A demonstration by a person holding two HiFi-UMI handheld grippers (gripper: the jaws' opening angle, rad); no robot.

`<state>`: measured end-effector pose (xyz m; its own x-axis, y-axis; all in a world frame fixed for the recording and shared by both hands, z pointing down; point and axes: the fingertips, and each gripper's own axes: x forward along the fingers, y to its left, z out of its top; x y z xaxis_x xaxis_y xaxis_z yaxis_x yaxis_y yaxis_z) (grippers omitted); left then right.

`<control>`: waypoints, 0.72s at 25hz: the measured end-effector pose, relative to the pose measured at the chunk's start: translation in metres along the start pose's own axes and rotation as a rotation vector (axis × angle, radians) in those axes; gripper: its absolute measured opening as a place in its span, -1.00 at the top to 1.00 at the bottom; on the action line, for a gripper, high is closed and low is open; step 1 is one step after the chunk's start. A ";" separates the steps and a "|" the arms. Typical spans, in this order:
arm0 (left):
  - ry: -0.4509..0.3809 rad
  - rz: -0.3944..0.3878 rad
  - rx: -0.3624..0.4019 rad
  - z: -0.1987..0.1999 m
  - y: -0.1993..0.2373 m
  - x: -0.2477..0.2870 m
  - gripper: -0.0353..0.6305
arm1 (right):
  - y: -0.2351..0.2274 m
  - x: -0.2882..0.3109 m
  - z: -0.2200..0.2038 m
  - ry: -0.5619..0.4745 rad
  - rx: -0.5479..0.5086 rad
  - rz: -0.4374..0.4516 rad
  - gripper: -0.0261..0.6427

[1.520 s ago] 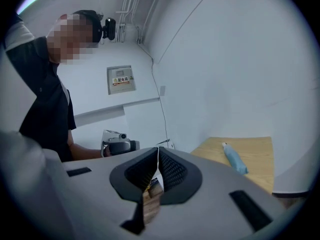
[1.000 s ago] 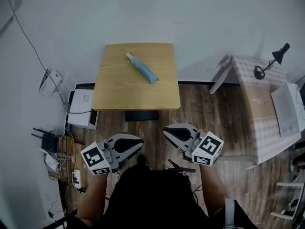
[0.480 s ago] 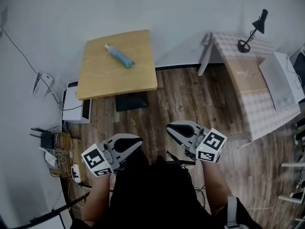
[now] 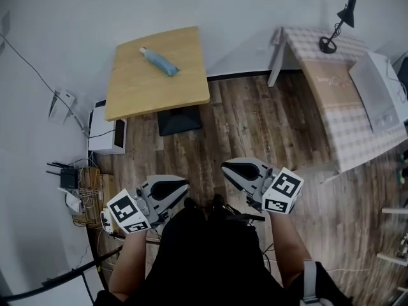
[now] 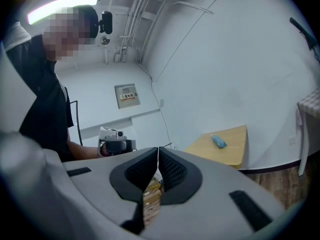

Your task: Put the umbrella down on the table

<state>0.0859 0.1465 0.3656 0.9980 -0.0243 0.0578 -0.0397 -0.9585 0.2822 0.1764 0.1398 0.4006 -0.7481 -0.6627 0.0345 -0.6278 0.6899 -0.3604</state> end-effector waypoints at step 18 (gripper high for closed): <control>-0.069 0.000 0.023 -0.006 -0.050 -0.116 0.86 | 0.120 0.059 -0.020 0.084 -0.070 0.050 0.86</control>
<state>-0.0281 0.1993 0.3502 0.9990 -0.0432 -0.0088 -0.0395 -0.9647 0.2604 0.0525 0.1890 0.3784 -0.7922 -0.6023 0.0977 -0.6008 0.7421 -0.2972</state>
